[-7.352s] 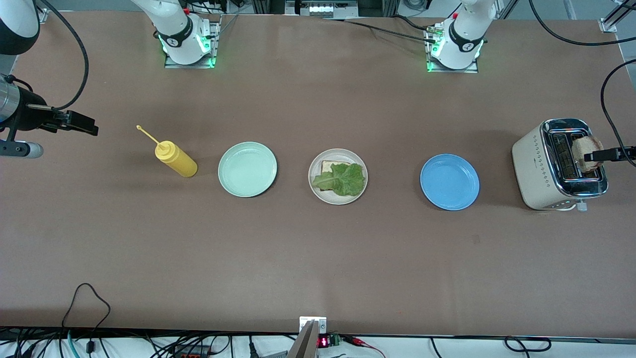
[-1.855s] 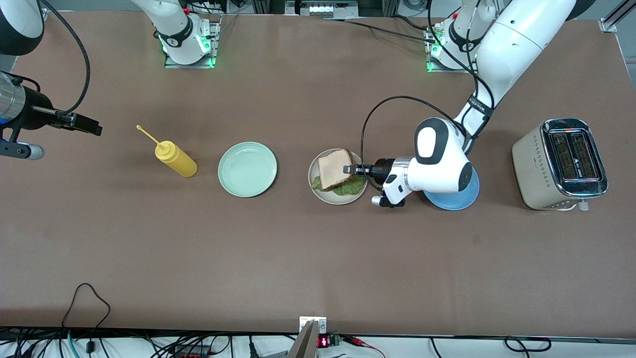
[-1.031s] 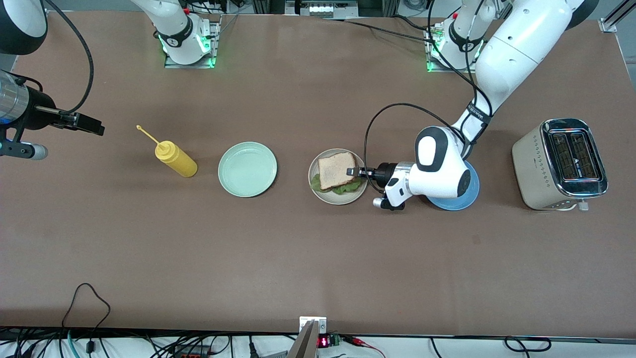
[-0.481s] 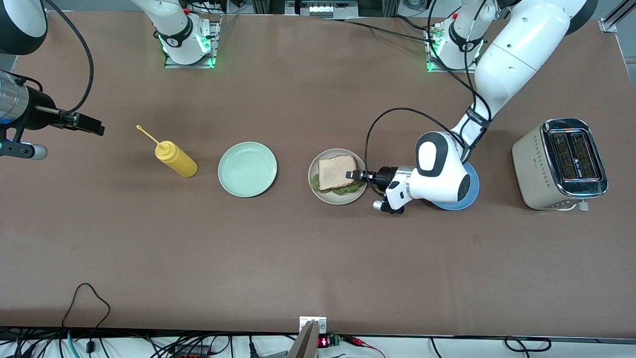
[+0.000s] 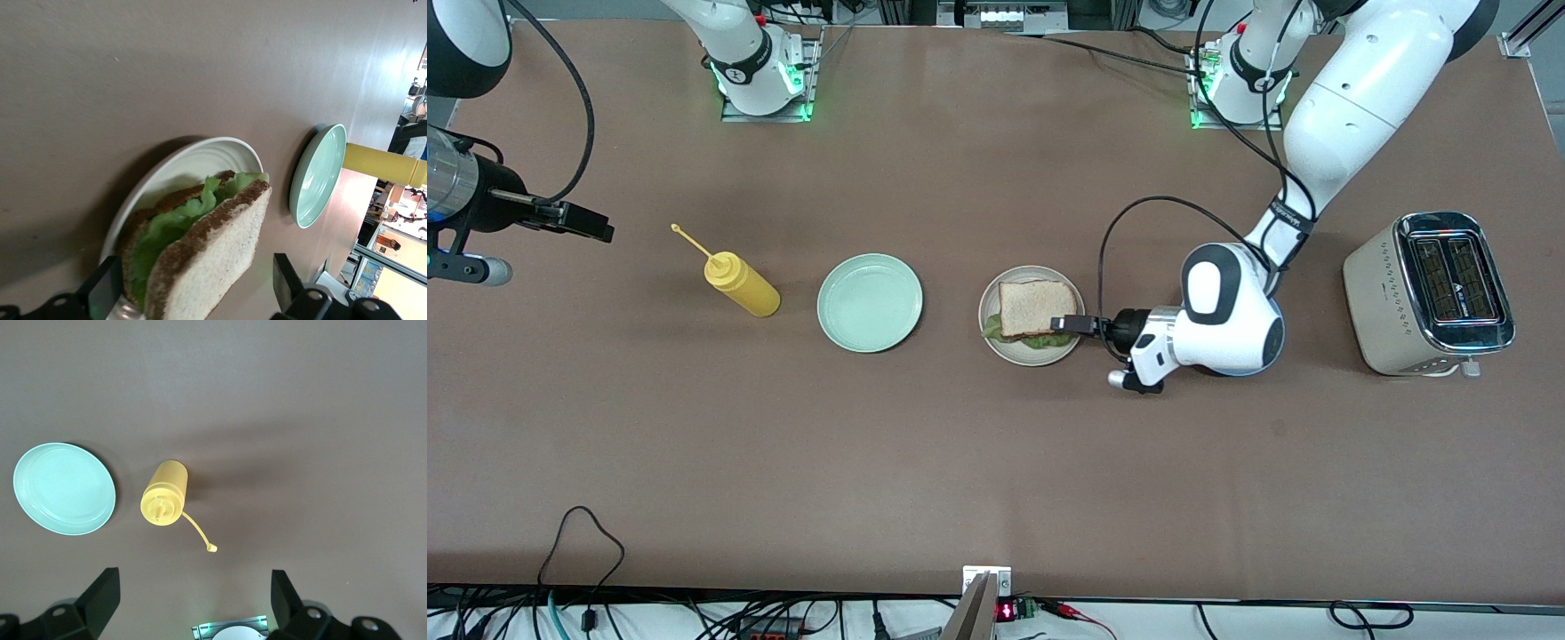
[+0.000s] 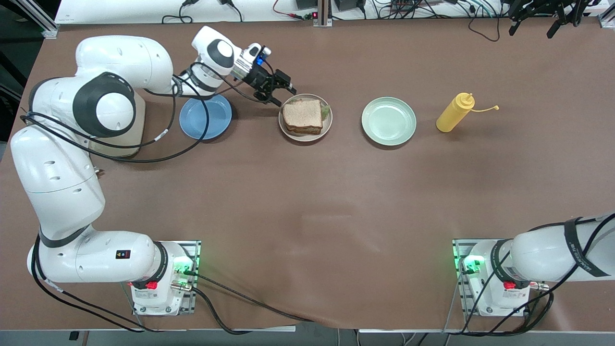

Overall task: Make sandwich in beige plate with both arms
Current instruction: 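Open the left gripper and withdraw it toward the toaster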

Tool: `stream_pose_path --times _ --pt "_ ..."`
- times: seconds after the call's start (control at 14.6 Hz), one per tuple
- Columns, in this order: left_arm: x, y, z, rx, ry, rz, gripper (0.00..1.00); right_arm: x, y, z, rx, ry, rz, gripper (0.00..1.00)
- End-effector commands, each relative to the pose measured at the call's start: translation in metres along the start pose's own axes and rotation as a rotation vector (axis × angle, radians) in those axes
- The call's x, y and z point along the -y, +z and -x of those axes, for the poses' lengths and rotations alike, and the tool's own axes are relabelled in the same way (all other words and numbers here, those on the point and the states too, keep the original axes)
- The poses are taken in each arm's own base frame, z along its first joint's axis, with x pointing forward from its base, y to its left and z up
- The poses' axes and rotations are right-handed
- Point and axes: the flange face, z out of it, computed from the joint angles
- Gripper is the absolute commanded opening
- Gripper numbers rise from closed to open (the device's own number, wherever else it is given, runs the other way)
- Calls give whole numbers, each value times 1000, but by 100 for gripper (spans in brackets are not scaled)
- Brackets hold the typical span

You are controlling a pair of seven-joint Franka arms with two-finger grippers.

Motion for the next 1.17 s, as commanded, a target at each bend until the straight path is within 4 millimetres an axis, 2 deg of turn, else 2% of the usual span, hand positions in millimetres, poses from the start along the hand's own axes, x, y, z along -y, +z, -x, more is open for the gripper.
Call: stream_pose_path --times 0.0,0.14,0.21,0.62,0.69,0.82,0.96,1.1 --pt "-1 -27 4 13 29 -19 100 0 -4 0 -8 12 5 100" --pt "2 -50 7 29 23 -28 100 0 -4 0 -7 12 6 100" --pt "2 -68 9 31 30 -47 100 0 -4 0 -7 12 6 100" --pt "16 -199 27 35 106 -367 100 0 -4 0 -7 12 6 100" --pt "19 -226 31 12 115 -439 100 0 -4 0 -8 12 5 100" --pt "21 -264 41 -2 118 -547 100 2 -4 0 -10 9 6 100" --pt "9 -309 51 -52 128 -653 100 3 -4 0 -9 8 6 100" --pt "-15 -347 59 -63 140 -745 100 2 -5 1 -10 9 6 100"
